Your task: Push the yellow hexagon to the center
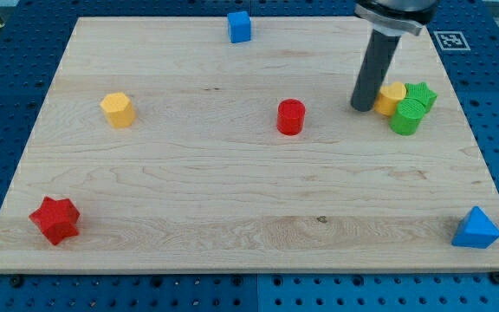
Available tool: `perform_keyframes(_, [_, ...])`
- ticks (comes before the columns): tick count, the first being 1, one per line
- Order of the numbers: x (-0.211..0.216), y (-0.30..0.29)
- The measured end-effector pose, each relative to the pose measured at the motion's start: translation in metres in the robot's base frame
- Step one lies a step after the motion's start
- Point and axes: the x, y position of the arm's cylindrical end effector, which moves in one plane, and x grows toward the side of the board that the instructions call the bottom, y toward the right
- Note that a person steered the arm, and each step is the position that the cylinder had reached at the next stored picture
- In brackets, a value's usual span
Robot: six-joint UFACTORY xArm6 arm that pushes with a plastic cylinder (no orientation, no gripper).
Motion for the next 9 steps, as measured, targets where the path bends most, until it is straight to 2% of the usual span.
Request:
perform_keyframes(1, [0.000, -0.064])
perform_keyframes(3, [-0.003, -0.247])
perform_keyframes(4, [-0.006, -0.293])
perform_keyframes(5, [-0.006, -0.292])
perform_keyframes(6, [-0.026, -0.286])
perform_keyframes(7, [-0.043, -0.317])
perform_keyframes(8, [-0.043, -0.406])
perform_keyframes(9, [-0.031, -0.445])
